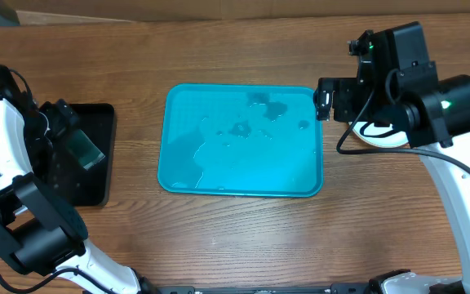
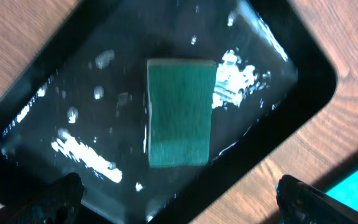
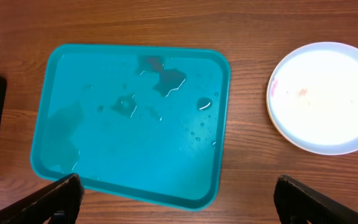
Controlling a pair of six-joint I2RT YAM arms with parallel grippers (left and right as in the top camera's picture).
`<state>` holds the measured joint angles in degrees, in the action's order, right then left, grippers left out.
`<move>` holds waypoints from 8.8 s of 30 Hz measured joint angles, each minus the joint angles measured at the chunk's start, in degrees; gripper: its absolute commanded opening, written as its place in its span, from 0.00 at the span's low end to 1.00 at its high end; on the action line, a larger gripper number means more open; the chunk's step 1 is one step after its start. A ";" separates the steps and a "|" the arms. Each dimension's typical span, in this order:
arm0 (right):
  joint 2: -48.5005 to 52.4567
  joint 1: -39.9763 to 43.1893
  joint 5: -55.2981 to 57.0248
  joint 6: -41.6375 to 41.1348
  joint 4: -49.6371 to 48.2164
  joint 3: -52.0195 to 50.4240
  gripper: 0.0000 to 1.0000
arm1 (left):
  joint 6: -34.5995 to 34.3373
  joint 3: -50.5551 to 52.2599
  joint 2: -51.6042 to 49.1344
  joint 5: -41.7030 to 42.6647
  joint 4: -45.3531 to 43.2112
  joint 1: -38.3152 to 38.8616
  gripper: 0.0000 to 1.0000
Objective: Clean dirty plates on tray and stack at the side
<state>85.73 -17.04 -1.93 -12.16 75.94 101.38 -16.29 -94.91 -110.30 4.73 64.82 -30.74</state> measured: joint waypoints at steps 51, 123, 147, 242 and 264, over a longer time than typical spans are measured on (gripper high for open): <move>-9.25 3.34 3.78 0.20 8.90 -0.20 1.00 | 0.02 -12.76 4.02 3.21 9.20 -0.11 1.00; -85.05 17.49 1.33 1.92 -70.75 -100.32 1.00 | 0.02 -12.76 4.02 3.41 9.33 -0.09 1.00; -85.05 18.45 1.33 2.80 -70.75 -100.32 1.00 | 0.02 -12.76 4.00 3.41 9.33 -0.09 1.00; -85.05 18.45 1.33 2.82 -70.75 -100.32 1.00 | 16.02 94.44 108.39 -5.70 -60.33 27.82 1.00; -85.05 18.45 1.31 2.80 -70.77 -100.32 1.00 | 17.99 94.44 109.35 -5.92 -60.30 27.82 1.00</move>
<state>0.69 1.41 -0.62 -9.37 5.17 1.06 1.69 -0.47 -0.95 -1.19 4.51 -2.92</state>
